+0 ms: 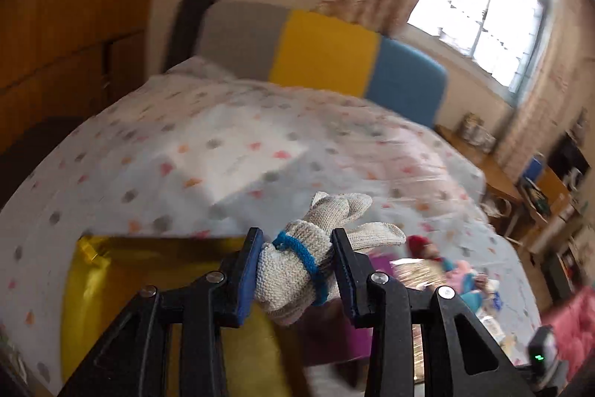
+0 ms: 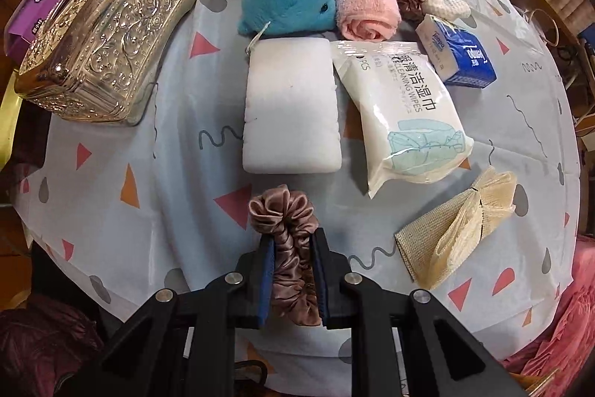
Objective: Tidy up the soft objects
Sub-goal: 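Carry the glove into the gold tin tray and open the left gripper while the right gripper carries the scrunchie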
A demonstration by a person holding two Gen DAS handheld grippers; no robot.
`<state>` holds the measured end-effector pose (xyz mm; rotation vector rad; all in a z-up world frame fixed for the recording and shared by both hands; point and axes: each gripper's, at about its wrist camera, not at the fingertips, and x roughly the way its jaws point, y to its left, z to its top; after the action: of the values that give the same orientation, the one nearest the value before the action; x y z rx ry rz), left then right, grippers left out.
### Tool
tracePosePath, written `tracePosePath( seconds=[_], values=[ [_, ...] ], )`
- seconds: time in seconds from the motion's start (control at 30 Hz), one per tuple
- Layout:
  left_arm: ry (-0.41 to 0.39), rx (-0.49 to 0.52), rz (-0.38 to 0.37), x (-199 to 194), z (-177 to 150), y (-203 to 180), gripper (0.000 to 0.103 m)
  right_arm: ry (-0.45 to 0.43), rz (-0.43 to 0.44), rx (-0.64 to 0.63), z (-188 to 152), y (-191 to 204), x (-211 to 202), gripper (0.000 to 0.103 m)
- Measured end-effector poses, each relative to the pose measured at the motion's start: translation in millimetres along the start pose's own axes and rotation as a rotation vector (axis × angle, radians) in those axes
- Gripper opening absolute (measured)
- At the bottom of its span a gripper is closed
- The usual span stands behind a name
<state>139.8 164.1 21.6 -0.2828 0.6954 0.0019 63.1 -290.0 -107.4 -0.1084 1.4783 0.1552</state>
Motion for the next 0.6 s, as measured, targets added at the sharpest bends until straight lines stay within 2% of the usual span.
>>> tracePosePath(
  seconds=[0.13, 0.23, 0.33, 0.4, 0.5, 0.53, 0.6],
  values=[
    [0.121, -0.136, 0.061, 23, -38, 62, 0.038, 0.011, -0.004, 0.006, 2, -2, 2, 0.018],
    [0.190, -0.201, 0.068, 45, -60, 71, 0.038, 0.012, -0.012, 0.014, 0, -2, 3, 0.018],
    [0.205, -0.218, 0.050, 58, -64, 60, 0.041, 0.011, -0.016, 0.019, -1, -4, 1, 0.018],
    [0.211, -0.194, 0.059, 65, -65, 52, 0.043, 0.018, -0.018, 0.021, 0, -5, 1, 0.018],
    [0.180, -0.175, 0.049, 61, -61, 42, 0.066, 0.020, -0.019, 0.026, 0, -6, 2, 0.018],
    [0.163, -0.163, 0.053, 56, -61, 40, 0.070, 0.019, -0.018, 0.028, 0, -7, 1, 0.018],
    [0.147, -0.128, 0.064, 50, -61, 38, 0.070, 0.012, -0.007, 0.033, 2, -8, 3, 0.018]
  ],
)
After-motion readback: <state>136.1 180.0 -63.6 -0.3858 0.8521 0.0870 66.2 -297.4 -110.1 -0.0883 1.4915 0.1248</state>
